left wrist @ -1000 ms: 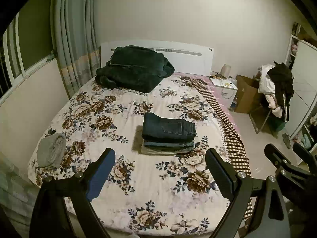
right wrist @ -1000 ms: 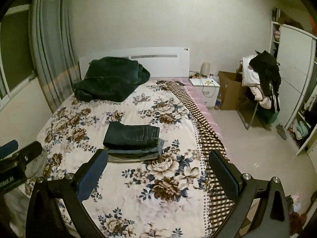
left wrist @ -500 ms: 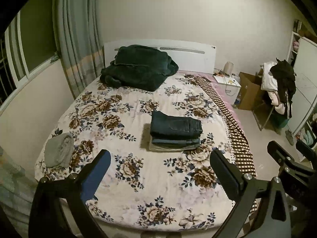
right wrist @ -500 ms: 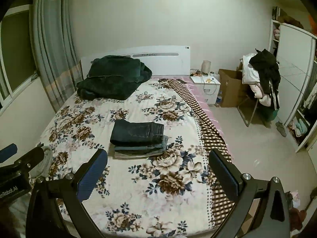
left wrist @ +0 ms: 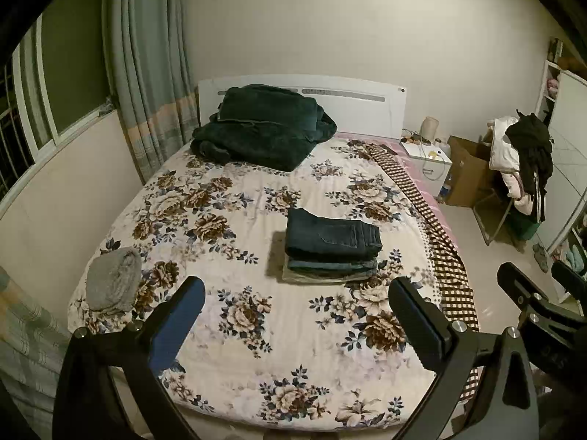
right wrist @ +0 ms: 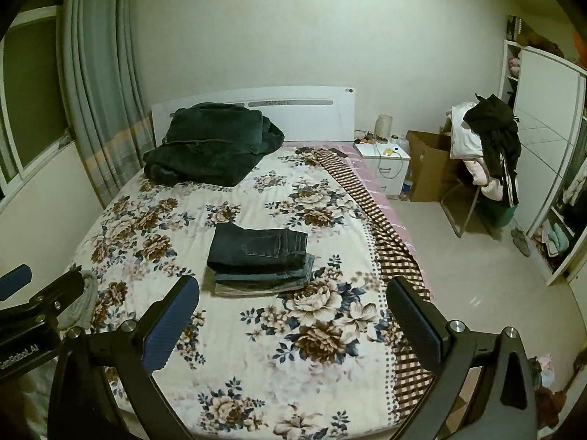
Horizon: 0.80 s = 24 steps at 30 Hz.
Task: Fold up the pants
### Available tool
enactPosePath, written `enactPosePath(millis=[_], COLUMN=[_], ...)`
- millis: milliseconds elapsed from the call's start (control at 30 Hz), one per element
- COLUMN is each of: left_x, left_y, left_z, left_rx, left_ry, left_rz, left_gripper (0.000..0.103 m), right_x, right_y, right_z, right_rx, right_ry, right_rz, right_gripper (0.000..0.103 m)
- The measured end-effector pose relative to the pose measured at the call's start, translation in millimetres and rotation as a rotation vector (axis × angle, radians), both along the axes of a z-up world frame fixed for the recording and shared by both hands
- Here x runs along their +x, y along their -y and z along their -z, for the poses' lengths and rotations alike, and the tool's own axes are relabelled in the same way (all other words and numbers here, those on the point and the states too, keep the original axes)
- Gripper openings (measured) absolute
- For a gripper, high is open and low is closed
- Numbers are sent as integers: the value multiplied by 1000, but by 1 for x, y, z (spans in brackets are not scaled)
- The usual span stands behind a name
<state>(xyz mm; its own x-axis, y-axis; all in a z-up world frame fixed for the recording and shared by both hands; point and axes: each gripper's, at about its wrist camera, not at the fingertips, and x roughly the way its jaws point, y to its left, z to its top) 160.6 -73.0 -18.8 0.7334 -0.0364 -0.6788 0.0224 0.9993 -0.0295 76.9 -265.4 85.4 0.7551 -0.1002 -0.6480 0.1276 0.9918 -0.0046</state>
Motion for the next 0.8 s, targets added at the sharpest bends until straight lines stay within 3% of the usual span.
enactPosePath(millis=[33,800], left_x=[0,1], left_y=[0,0], left_z=[0,-1], left_rx=[0,-1], left_ry=[0,1], left_rz=[0,-1], left_gripper=[102,102], right_x=[0,5], right_y=[-1,-7], right_z=[-1,2], right_rx=[-2,1], right_ry=[0,1], right_rz=[-1,-17], right_gripper=[103,103])
